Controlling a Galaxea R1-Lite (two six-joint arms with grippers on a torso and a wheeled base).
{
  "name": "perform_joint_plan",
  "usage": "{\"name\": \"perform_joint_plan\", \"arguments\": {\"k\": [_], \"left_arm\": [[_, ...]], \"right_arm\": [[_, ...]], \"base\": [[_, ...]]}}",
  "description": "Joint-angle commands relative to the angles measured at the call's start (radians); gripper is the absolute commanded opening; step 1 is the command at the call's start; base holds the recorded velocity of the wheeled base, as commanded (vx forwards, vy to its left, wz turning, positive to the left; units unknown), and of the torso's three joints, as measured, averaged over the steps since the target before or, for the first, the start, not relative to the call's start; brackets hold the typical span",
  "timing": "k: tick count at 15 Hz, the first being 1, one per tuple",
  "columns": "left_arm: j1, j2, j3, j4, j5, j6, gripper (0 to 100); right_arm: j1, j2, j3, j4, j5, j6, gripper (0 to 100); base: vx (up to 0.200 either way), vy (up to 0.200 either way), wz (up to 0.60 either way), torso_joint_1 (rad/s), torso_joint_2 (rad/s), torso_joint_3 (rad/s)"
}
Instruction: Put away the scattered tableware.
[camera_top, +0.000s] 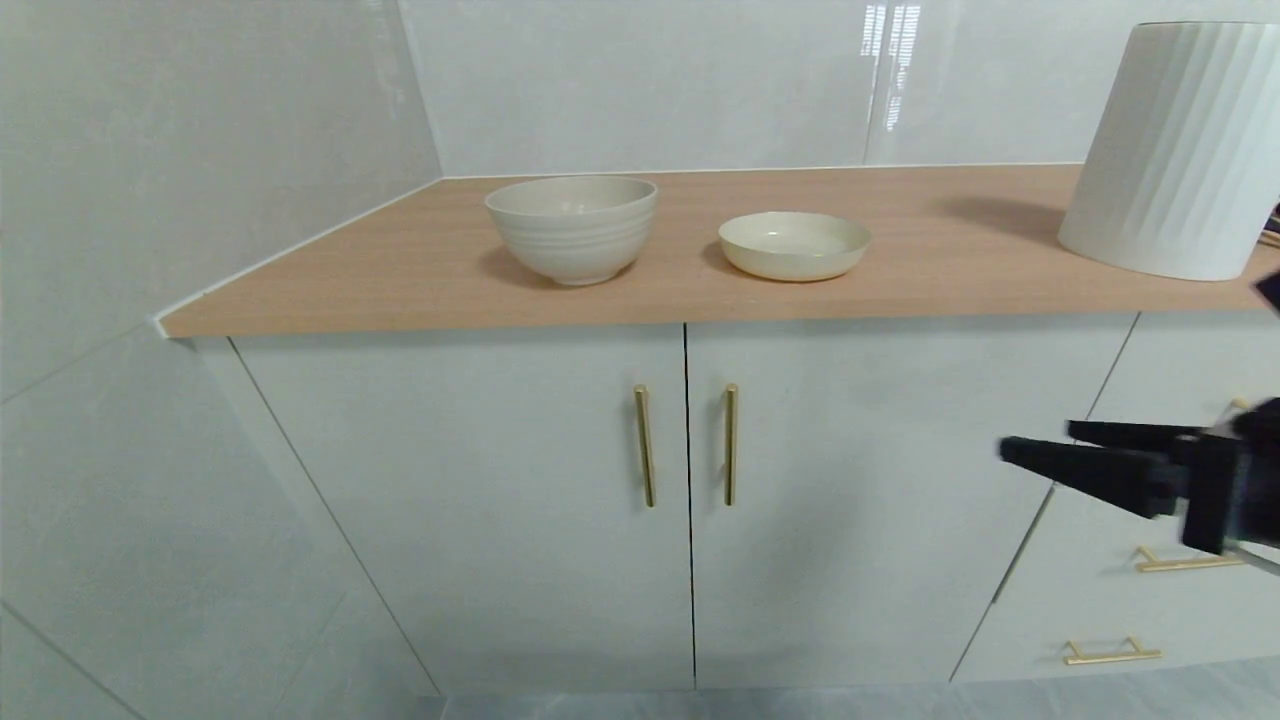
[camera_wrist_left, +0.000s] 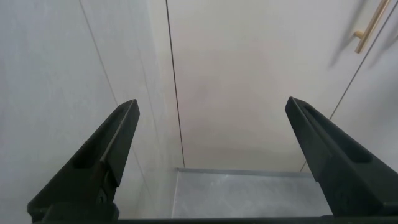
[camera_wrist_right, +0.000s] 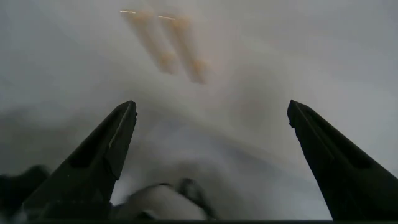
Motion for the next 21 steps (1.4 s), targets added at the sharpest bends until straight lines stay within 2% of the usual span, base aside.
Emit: {"name": "perform_joint_plan", "arguments": {"k": [1, 5, 8, 12, 16, 18, 21], "left_arm": [[0.0, 0.0, -0.001, 0.0, 0.0, 0.0, 100], [0.0, 0.0, 0.001, 0.0, 0.0, 0.0, 100], [0.0, 0.0, -0.001, 0.0, 0.0, 0.0, 100], [0.0, 0.0, -0.001, 0.0, 0.0, 0.0, 100], [0.0, 0.0, 0.001, 0.0, 0.0, 0.0, 100], [0.0, 0.0, 0.001, 0.0, 0.0, 0.0, 100], [0.0, 0.0, 0.001, 0.0, 0.0, 0.0, 100]], "right_arm": [[0.23, 0.404, -0.173, -0.158, 0.041, 0.118, 100], [0.229, 0.536, -0.272, -0.184, 0.132, 0.137, 100], [0.216, 0.63, -0.324, -0.227, 0.13, 0.138, 100], [0.206, 0.754, -0.327, -0.417, 0.098, 0.138, 100], [0.207, 0.796, -0.333, -0.477, 0.087, 0.141, 100], [0.209, 0.809, -0.336, -0.512, 0.089, 0.184, 100], [0.224, 0.845, -0.333, -0.608, 0.089, 0.195, 100]], "base": [[0.0, 0.0, 0.0, 0.0, 0.0, 0.0], [0.0, 0.0, 0.0, 0.0, 0.0, 0.0], [0.0, 0.0, 0.0, 0.0, 0.0, 0.0], [0.0, 0.0, 0.0, 0.0, 0.0, 0.0], [0.0, 0.0, 0.0, 0.0, 0.0, 0.0], [0.0, 0.0, 0.0, 0.0, 0.0, 0.0], [0.0, 0.0, 0.0, 0.0, 0.0, 0.0]]}}
